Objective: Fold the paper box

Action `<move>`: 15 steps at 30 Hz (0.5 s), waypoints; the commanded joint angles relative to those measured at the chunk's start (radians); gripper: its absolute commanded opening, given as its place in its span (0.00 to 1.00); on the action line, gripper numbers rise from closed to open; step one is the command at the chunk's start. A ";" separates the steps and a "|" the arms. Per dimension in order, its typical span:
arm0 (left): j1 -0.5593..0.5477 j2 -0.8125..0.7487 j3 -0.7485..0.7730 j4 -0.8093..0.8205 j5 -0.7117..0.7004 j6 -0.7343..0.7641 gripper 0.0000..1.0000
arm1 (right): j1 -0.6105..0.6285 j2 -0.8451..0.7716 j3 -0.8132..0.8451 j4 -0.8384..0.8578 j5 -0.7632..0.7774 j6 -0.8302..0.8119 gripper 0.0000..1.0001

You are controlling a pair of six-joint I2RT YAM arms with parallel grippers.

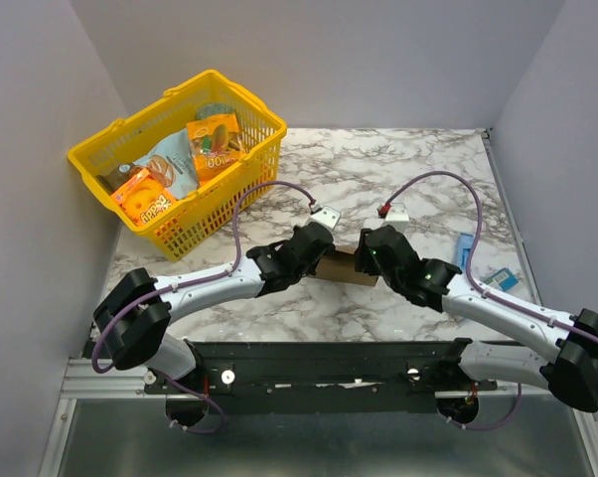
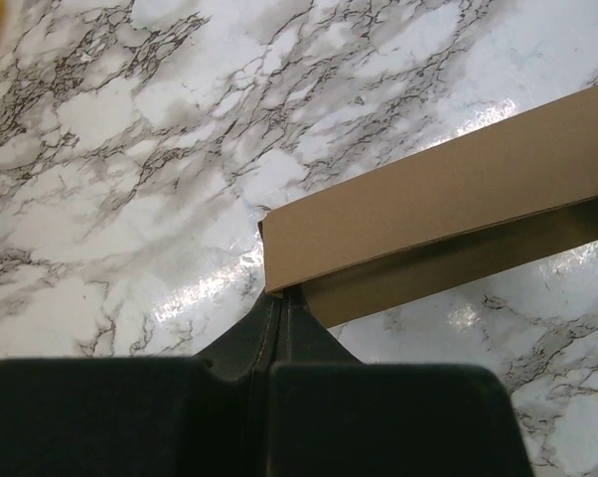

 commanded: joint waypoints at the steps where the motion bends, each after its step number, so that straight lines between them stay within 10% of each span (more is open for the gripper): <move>1: -0.019 0.010 -0.009 -0.064 0.016 -0.021 0.00 | 0.008 0.019 -0.068 0.024 0.134 0.123 0.57; 11: -0.021 -0.093 -0.037 -0.034 0.076 0.015 0.66 | 0.007 0.085 -0.061 0.012 0.145 0.145 0.57; 15: -0.019 -0.145 -0.047 -0.032 0.148 0.037 0.78 | 0.007 0.096 -0.067 0.012 0.147 0.154 0.57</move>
